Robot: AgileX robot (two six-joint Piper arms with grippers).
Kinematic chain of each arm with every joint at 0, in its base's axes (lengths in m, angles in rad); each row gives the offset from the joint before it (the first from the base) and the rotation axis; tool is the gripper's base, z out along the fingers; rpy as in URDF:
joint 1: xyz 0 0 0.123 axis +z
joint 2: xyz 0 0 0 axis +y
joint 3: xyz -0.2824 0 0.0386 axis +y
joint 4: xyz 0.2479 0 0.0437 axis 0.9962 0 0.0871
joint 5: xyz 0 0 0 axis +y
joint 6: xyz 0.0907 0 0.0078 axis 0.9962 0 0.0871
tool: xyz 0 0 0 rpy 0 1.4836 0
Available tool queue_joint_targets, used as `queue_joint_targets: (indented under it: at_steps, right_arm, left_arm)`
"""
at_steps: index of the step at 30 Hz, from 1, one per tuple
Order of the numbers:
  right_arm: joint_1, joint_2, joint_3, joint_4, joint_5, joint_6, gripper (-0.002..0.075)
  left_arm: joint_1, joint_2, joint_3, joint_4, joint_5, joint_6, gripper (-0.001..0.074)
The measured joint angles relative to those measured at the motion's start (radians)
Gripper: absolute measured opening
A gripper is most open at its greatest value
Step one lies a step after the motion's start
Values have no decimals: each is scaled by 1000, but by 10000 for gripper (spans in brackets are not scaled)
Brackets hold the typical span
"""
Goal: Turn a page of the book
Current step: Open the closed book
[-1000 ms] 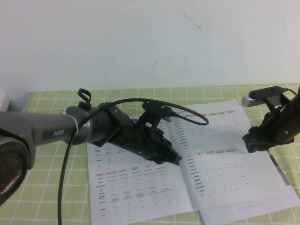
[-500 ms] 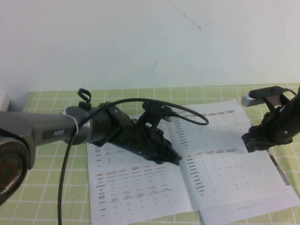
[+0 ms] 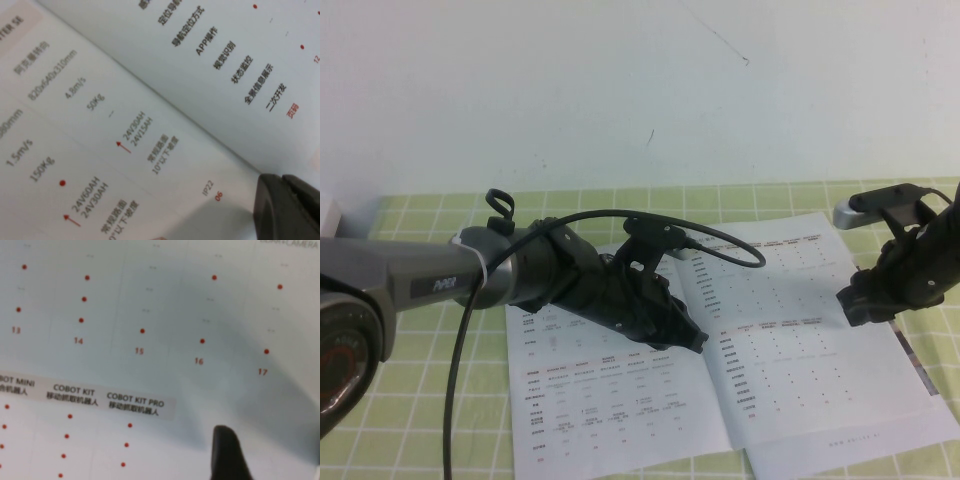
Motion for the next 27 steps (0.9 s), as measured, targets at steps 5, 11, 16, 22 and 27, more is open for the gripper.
queue_joint_targets:
  at_steps: [5, 11, 16, 22, 27]
  right_arm:
    - [0, 0, 0, -11, 5, -4, 372]
    - [0, 2, 0, -16, 6, -8, 372]
    - [-4, 19, -9, 7, 15, -16, 372]
    - [-6, 21, -11, 93, 17, -94, 372]
    - [-6, 24, -11, 163, 19, -154, 372]
  left_arm:
    - [0, 0, 0, 0, 0, 0, -4]
    - [0, 0, 0, 0, 0, 0, -4]
    - [0, 0, 0, 0, 0, 0, -4]
    - [0, 0, 0, 0, 0, 0, -4]
    - [0, 0, 0, 0, 0, 0, -4]
